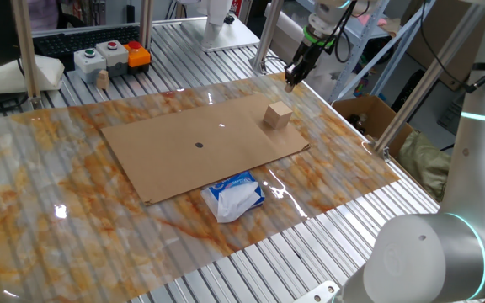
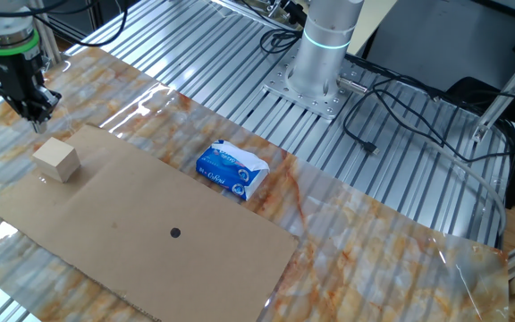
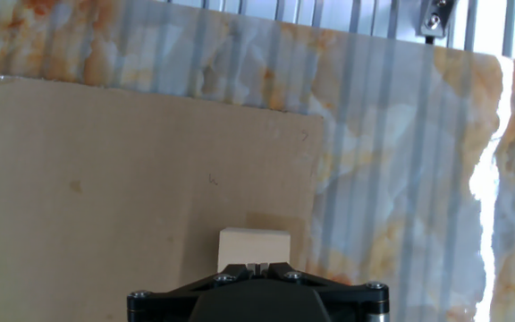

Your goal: Grab the block and place it at the designated location

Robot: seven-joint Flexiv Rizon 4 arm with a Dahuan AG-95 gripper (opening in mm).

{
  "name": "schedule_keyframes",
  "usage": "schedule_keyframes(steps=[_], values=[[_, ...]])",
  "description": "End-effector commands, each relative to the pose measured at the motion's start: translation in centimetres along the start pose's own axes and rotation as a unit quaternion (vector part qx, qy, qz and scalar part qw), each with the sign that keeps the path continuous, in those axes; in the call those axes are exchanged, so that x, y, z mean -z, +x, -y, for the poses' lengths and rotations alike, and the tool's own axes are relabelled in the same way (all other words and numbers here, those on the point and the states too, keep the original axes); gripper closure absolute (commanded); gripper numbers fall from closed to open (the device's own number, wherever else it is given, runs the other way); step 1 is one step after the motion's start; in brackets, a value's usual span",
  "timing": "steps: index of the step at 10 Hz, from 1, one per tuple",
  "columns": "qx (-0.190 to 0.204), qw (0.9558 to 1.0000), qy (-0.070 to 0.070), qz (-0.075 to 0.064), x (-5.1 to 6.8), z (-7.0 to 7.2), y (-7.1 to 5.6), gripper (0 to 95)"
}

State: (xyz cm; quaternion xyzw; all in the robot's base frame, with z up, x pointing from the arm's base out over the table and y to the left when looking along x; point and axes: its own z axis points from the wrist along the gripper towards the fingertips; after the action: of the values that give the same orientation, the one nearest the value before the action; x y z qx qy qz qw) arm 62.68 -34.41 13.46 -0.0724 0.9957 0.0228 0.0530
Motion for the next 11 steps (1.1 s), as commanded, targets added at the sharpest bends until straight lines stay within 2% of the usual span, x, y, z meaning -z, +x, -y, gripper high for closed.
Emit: schedule_keyframes(steps=[1, 3, 6, 8, 11], values=[[0.011, 0.9999, 0.002, 0.000, -0.06, 0.08, -0.07, 95.0], [0.008, 1.0000, 0.002, -0.003, -0.06, 0.08, -0.07, 95.0], [0.013, 0.9999, 0.000, 0.002, -0.06, 0.08, -0.07, 95.0], [0.017, 0.9998, -0.001, -0.003, -0.06, 0.08, -0.07, 95.0], [0.017, 0.9999, 0.001, -0.002, -0.06, 0.08, -0.07, 95.0]])
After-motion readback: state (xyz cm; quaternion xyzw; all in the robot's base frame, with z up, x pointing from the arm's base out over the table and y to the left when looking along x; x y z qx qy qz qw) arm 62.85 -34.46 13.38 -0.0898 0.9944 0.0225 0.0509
